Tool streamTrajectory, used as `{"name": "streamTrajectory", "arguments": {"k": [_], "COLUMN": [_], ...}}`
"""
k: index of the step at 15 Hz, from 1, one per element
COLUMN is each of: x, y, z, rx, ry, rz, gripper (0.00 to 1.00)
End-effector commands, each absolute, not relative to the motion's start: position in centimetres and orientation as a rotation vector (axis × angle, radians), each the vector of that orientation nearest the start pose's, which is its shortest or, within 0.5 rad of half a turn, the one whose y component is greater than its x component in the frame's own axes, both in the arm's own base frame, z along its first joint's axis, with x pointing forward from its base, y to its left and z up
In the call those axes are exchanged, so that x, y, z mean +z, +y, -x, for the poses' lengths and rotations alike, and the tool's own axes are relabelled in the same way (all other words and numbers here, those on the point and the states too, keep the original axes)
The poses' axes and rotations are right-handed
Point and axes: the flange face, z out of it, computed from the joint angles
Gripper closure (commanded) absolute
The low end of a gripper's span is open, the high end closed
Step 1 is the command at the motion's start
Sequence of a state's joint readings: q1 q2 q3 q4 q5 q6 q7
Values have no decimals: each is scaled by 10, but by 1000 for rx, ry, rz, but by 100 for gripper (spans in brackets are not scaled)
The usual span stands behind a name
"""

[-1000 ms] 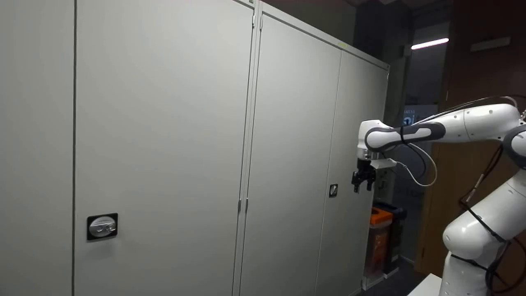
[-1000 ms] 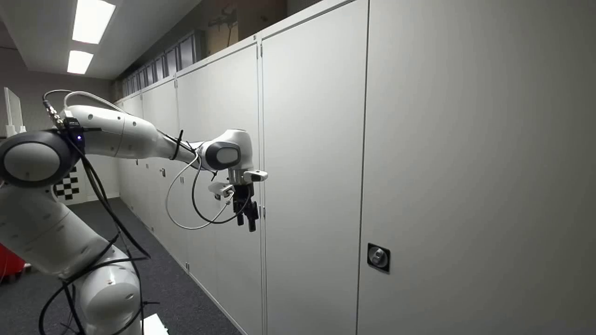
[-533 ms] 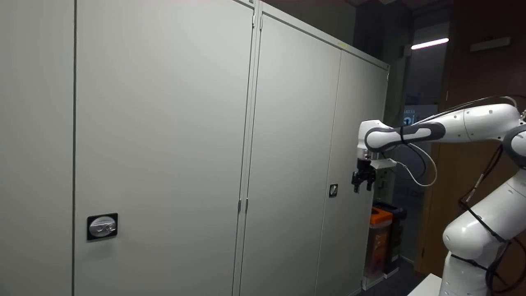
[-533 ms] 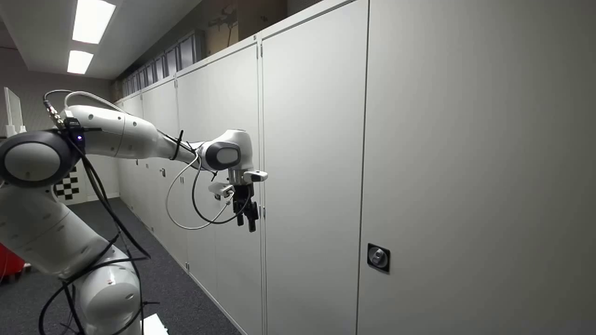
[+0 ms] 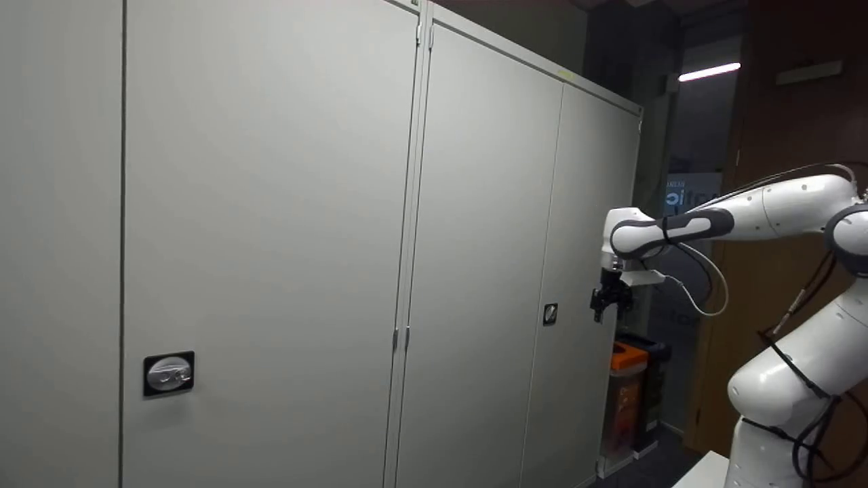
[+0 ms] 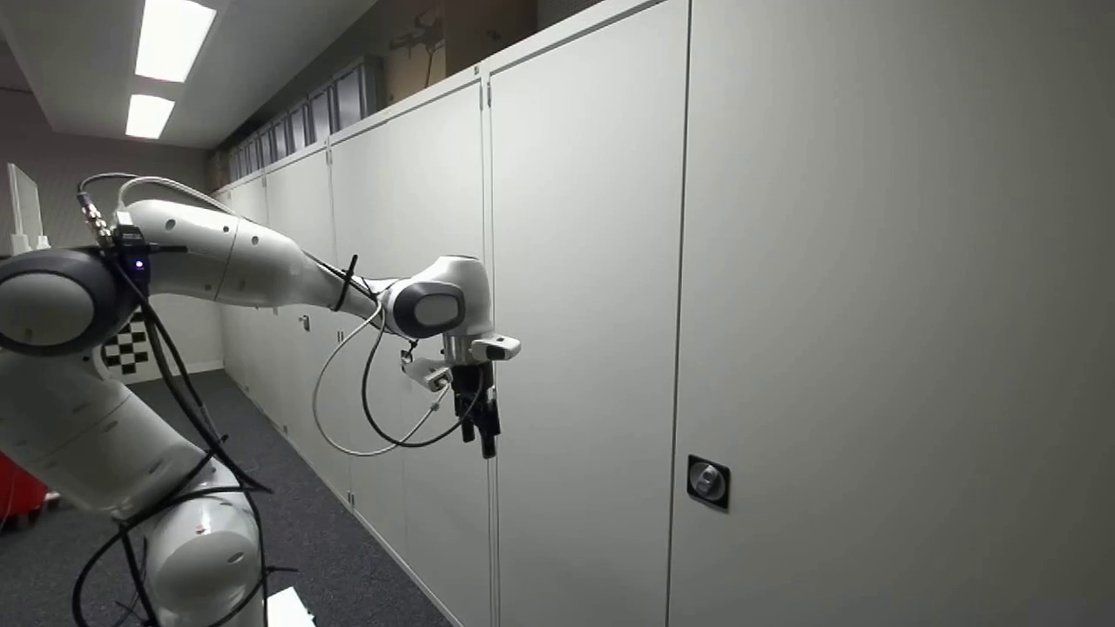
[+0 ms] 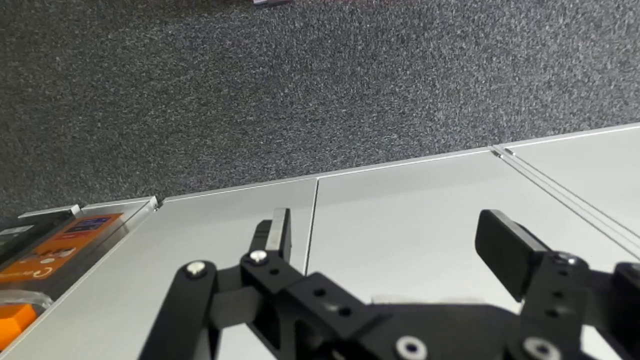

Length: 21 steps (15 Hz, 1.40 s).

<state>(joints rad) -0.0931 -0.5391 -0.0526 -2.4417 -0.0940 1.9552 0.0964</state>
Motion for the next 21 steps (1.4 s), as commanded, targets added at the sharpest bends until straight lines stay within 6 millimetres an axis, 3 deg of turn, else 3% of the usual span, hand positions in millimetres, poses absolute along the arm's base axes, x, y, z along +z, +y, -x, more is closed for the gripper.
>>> {"name": "streamTrajectory", "arguments": {"k": [1, 5, 9, 16, 21], "x": [488, 475, 456, 419, 392], "y": [-111, -159, -191, -223, -238], "z": [-382, -377, -372, -360, -349], "rx": [-146, -224, -268, -472, -661], "ry": [443, 616, 742, 850, 831], "rz": [3165, 3112, 3067, 2954, 2878], "gripper": [0, 0, 0, 0, 0]}}
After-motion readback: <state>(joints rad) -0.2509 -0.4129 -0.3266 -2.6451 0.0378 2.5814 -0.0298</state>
